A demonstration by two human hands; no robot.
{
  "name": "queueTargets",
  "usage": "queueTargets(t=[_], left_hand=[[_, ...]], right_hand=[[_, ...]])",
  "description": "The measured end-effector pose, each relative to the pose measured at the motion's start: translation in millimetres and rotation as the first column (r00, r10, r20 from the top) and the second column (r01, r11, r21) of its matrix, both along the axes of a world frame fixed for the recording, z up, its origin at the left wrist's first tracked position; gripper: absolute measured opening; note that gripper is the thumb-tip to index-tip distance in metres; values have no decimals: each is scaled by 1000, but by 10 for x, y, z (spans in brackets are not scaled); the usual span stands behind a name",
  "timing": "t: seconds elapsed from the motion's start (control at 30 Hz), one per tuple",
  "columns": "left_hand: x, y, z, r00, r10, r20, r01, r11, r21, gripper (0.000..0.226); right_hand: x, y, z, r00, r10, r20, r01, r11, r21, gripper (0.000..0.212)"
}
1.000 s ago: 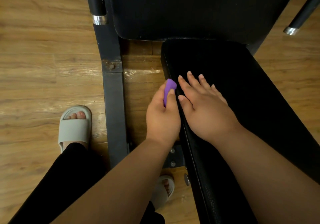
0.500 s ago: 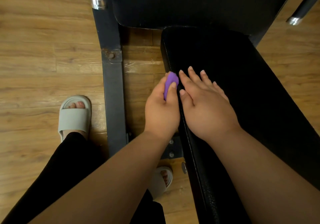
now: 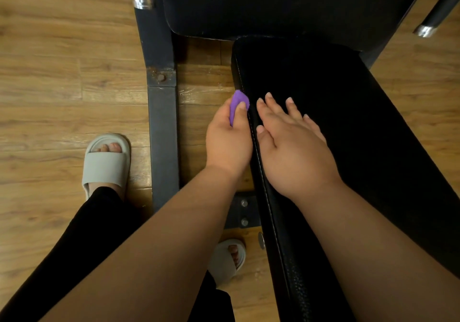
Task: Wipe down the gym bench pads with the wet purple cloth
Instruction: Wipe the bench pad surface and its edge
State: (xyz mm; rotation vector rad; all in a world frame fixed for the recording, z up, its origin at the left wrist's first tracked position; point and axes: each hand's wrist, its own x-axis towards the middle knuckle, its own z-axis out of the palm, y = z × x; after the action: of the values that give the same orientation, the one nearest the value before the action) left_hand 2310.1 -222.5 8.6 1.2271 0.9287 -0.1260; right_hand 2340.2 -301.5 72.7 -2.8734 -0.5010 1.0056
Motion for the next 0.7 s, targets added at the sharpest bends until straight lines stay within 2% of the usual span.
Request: queueTargets(t=[0.2,0.3,0.37,0.43,0.57,0.63,0.7], left_hand=[[-411,-178,118,994,-2,108,7,999,-52,38],[-215,-129,24,998,52,21,-51,997,-53,34],[-63,-83,-29,992,113,-52,-118,986,-115,30],[-42,-95,-67,988,145,-52,-152,974,-167,31],[-315,-214,10,993,113,41,-106,985,-136,46],[-305,-211,26,993,110,44,-104,987,-126,41],[-172,-150,-2,990,143,-17,-144,980,-139,26]], right_hand=[[-8,9,-26,1000,10,10,-9,1000,-5,51],[-15,12,-45,999,20,34,-19,1000,-17,50],[-14,8,-51,999,22,36,-21,1000,-20,49],[-8,3,-49,999,27,31,-27,1000,-14,49],[-6,-12,-45,999,41,26,-41,999,7,49],[-5,-12,-43,999,43,30,-43,999,5,49],[-11,-6,-51,998,43,43,-43,999,-2,49]])
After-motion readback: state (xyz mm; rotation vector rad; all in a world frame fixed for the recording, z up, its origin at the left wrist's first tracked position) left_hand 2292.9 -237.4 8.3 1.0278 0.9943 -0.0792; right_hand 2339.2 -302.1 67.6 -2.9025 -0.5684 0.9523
